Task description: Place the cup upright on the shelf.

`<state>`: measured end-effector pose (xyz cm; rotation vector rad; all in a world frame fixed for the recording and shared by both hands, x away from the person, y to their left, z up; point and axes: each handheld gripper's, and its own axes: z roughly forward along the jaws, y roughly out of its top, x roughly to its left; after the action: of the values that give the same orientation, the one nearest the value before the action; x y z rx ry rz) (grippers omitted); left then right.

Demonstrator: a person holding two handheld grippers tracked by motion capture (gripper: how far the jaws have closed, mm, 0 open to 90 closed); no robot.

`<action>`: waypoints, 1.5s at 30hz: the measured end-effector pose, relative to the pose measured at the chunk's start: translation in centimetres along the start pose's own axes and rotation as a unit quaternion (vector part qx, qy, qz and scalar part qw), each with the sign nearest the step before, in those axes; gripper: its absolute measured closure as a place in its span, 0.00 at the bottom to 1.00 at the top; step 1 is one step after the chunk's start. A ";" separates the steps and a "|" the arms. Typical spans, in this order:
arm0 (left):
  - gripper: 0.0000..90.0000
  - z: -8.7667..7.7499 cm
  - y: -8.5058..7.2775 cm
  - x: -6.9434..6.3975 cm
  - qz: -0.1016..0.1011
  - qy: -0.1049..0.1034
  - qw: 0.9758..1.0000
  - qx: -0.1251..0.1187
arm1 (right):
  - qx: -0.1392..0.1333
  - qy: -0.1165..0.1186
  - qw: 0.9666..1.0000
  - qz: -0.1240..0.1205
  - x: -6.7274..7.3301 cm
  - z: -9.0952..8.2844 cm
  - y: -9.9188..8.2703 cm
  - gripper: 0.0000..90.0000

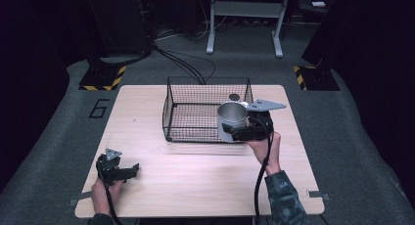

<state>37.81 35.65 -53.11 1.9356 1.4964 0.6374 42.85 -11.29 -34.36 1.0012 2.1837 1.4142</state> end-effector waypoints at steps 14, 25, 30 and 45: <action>0.01 0.0 0.0 0.0 -0.001 0.000 1.000 -0.001 | 0.010 0.000 1.000 -0.007 -0.5 2.2 2.4 0.08; 0.01 0.0 0.0 0.0 -0.001 0.000 1.000 -0.001 | 0.026 -0.004 1.000 -0.005 -1.1 4.5 3.7 0.08; 0.01 0.0 0.0 0.0 -0.001 0.000 1.000 -0.001 | 0.034 -0.006 0.999 -0.004 -1.5 5.7 4.0 0.08; 0.01 0.0 0.0 0.0 -0.001 0.000 1.000 -0.001 | 0.072 -0.023 0.997 0.022 -3.6 9.7 3.5 0.08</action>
<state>37.81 35.64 -53.14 1.9315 1.4967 0.6381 52.67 -6.76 -35.80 1.1269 2.2679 1.2538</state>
